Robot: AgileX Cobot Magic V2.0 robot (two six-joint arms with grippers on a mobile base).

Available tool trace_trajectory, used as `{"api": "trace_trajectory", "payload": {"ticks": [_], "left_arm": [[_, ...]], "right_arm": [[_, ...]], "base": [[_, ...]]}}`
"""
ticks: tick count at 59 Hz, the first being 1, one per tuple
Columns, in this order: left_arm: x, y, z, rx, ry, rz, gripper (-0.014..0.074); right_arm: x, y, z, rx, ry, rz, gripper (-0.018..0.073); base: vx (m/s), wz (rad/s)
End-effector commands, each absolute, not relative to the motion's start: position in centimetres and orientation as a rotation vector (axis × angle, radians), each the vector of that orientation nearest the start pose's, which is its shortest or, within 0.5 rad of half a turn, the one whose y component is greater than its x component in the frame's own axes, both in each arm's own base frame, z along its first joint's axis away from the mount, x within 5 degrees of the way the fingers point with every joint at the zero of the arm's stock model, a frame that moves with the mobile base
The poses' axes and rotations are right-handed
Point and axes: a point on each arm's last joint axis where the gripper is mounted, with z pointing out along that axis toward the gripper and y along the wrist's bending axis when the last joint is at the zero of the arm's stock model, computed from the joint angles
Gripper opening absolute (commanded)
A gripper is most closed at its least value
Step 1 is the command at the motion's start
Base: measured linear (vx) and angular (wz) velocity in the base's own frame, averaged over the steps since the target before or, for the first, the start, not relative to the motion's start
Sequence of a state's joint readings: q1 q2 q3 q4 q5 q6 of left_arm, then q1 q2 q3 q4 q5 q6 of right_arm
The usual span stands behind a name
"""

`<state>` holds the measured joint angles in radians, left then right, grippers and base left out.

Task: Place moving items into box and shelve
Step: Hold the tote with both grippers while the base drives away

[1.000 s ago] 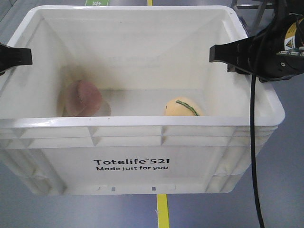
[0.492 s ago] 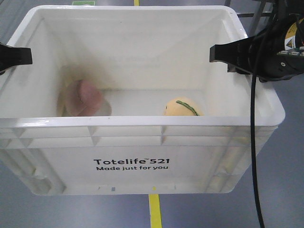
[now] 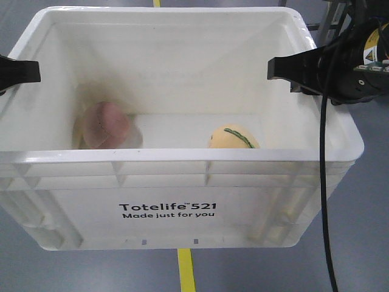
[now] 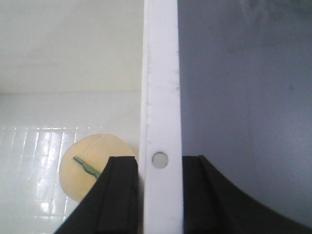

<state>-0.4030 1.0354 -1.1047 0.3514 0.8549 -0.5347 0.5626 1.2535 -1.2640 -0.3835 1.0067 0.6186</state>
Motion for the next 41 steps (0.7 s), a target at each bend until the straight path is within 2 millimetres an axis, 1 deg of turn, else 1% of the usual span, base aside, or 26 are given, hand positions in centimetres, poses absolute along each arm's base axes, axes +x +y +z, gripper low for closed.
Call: {"api": "trace_trajectory", "payload": {"ticks": [1,20,41], "left_arm": [[19.34,-4.96,41.95,0.021,2.036,-0.030,-0.0022],[19.36,-4.97,41.94,0.021,2.036,-0.030,-0.0022],[19.36,-4.97,41.94,0.021,2.036,-0.030,-0.0022]], "right_arm": [[22.63,9.52,41.30,-0.069,2.207,-0.017,0.0085],[22.63,9.52,41.30,-0.069,2.207,-0.017,0.0085],[22.63,9.52,41.30,-0.069,2.207,-0.017,0.0085]], "base": [[0.38,-0.20],[0.38,-0.31],[0.35,-0.50]]}}
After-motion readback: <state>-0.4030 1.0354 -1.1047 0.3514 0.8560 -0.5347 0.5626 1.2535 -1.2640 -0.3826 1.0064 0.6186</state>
